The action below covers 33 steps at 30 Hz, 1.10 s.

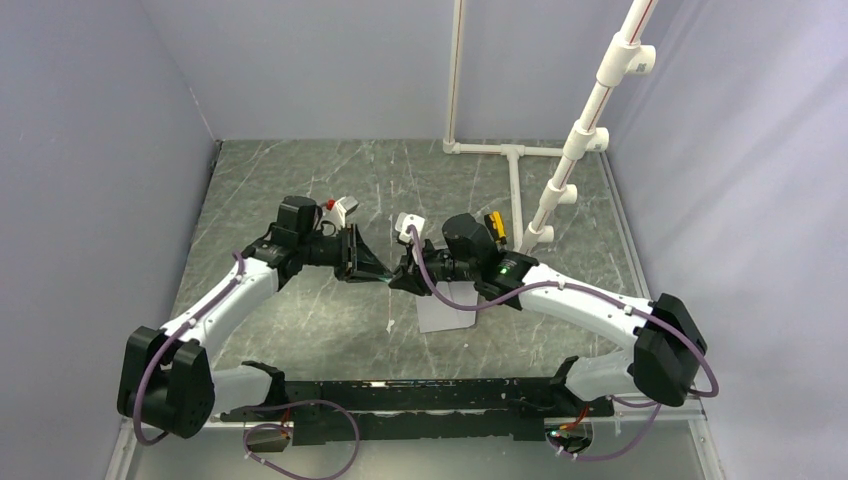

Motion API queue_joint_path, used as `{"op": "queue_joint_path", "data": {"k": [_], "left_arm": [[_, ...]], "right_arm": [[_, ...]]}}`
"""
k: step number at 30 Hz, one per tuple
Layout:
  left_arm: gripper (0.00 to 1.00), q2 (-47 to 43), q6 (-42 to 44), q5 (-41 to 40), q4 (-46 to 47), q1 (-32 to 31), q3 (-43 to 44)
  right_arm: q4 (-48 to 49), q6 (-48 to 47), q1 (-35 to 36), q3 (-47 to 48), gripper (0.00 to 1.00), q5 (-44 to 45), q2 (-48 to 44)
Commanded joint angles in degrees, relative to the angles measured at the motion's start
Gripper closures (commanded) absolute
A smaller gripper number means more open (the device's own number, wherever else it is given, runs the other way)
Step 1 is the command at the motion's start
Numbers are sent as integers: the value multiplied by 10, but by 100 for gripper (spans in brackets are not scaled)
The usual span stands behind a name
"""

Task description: Place the letter into the envelope and seal it

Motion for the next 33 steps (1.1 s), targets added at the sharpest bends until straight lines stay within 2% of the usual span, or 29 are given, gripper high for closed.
{"op": "queue_joint_path", "data": {"k": [1,2,5,6,7,9,10,12,16,21,24,27,33], "left_arm": [[94,11,1,31,19,2,19],[97,11,-2,35,25,2,17],[97,4,0,36,23,2,19],[98,0,0,33,19,2,23],[98,-3,-2,29,18,2,26],[97,-9,-19,24,29,2,31],[98,-12,-33,26,42,2,32],[98,-17,-69,29,75,2,33],[98,-33,-154,30,137,2,35],[97,-48,-253,22,213,2,37],[98,-55,-283,11,223,2,43],[98,-59,-320,7,255,2,36],[98,-57,-386,-2,320,2,9]], "right_arm": [[11,-18,-3,32,84,-26,-1],[11,-13,-5,33,83,-22,-2],[11,18,-16,29,74,-18,-10],[19,33,-22,23,66,-15,-17],[30,52,-29,16,50,-10,-29],[70,114,-43,-13,25,6,-61],[85,148,-53,-28,18,7,-79],[93,214,-69,-30,14,11,-106],[76,411,-91,-25,13,83,-149],[155,668,-93,-94,16,124,-177],[229,728,-93,-112,17,91,-170],[249,739,-92,-94,21,58,-153],[346,792,-93,-138,43,68,-171]]}}
